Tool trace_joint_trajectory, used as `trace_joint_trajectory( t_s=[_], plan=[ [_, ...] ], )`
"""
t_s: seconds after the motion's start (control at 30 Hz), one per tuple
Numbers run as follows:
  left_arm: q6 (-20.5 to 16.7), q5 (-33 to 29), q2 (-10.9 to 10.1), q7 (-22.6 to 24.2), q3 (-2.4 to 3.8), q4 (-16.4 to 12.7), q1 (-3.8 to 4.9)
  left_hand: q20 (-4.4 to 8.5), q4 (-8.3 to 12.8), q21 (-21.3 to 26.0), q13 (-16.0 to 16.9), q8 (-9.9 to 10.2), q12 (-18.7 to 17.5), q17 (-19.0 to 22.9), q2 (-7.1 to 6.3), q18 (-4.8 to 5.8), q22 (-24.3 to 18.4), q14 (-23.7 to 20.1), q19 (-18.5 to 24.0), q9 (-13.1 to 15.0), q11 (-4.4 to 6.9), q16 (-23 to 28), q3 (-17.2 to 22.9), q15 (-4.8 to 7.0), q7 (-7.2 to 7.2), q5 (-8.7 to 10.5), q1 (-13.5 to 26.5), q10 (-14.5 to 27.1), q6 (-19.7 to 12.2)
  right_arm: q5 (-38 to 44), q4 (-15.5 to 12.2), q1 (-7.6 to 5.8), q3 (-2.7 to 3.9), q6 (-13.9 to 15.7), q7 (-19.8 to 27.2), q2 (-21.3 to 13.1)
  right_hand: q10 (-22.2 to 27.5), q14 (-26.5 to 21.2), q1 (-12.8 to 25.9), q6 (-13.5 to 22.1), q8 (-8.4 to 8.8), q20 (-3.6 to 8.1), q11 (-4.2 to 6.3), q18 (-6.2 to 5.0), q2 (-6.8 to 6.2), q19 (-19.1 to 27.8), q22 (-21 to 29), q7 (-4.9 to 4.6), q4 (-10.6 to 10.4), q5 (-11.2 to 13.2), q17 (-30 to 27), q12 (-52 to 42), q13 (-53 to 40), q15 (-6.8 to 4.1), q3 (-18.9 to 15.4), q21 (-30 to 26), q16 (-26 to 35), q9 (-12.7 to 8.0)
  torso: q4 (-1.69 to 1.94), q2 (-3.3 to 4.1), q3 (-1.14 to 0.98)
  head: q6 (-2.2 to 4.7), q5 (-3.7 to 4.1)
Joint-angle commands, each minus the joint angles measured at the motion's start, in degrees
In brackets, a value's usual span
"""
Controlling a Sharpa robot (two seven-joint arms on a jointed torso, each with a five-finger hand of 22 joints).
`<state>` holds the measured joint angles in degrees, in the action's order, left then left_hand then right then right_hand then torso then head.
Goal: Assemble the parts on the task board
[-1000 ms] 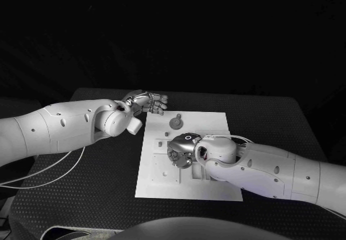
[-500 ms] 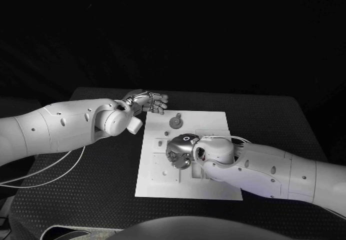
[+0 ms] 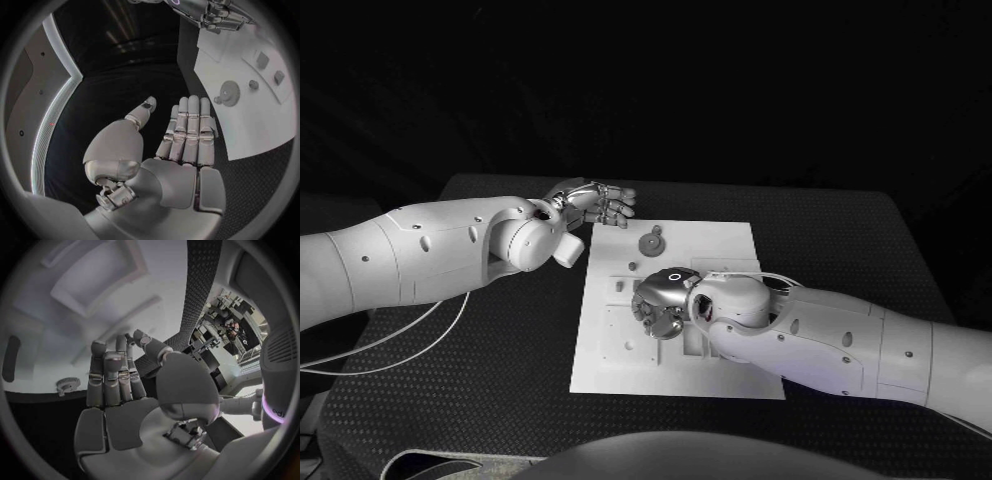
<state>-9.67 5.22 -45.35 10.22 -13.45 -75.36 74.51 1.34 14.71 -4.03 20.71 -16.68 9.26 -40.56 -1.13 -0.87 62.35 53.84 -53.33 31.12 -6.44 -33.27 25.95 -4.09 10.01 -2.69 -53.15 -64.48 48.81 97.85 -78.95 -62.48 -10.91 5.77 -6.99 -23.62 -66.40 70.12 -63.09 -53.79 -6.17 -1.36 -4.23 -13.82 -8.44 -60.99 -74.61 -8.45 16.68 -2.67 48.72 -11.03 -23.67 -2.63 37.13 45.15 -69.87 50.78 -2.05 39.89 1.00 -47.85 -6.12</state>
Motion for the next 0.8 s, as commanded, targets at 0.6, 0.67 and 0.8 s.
trace_joint_trajectory(
  t_s=[0.6, 0.67, 0.8],
  plan=[
    [0.8, 0.2, -0.1, 0.5, 0.03, 0.1, 0.12, 0.05, 0.5, 0.2, -0.1, -0.1, -0.4, 0.1, 0.15, 0.08, -0.2, 0.4, 0.1, -0.1, -0.25, 0.2, 0.0, -0.18, 0.10, -0.24, -0.6, 0.3, 0.2, -2.1, -3.8, -0.76, -0.02, 10.7, 1.2, -4.5, 3.9, -1.0, 2.7, 3.8, 2.18, 0.05, -1.75, -1.08, -4.43, 1.0, 0.1, -1.99, 0.0, 0.0, 0.0, 3.4, 1.7, 2.14, -5.1, -0.3, -0.1, -2.0, -0.05, -0.01, -0.02, 0.29, 0.30],
    [0.8, 0.3, -0.1, 0.5, 0.03, 0.2, 0.12, 0.05, 0.5, 0.2, -0.1, -0.1, -0.4, 0.1, 0.16, 0.07, -0.2, 0.4, 0.1, -0.1, -0.25, 0.2, 0.0, -0.18, 0.10, -0.24, -0.7, 0.3, 0.2, -2.8, -5.0, -1.21, 0.06, 11.9, 1.9, -6.0, 3.3, -0.7, 2.1, 3.2, 1.93, 0.11, -1.56, -1.17, -4.08, 0.7, 0.0, -1.73, 0.0, 0.0, 0.0, 3.2, 1.6, 1.94, -5.1, -0.1, -0.4, -2.1, -0.03, -0.02, -0.01, 0.40, 0.35],
    [-1.6, 0.3, -0.1, 2.1, 0.03, 0.4, 0.12, 0.06, 0.6, 0.2, -0.1, -0.2, -0.4, 0.0, 0.26, 0.07, -0.2, 0.4, 0.1, -0.1, -0.24, 0.2, 0.1, -0.17, 0.08, -0.24, -0.8, 0.3, 0.3, -6.0, -6.7, -2.91, 0.37, 13.1, 3.0, -9.3, 1.2, 0.3, 1.2, 1.8, 1.36, 0.36, -0.87, -1.18, -3.28, -0.1, -0.1, -1.25, 0.0, 0.0, -0.1, 2.4, 1.3, 1.30, -5.3, 0.3, -0.8, -2.1, -0.02, -0.03, -0.02, 0.54, 0.34]
  ],
)
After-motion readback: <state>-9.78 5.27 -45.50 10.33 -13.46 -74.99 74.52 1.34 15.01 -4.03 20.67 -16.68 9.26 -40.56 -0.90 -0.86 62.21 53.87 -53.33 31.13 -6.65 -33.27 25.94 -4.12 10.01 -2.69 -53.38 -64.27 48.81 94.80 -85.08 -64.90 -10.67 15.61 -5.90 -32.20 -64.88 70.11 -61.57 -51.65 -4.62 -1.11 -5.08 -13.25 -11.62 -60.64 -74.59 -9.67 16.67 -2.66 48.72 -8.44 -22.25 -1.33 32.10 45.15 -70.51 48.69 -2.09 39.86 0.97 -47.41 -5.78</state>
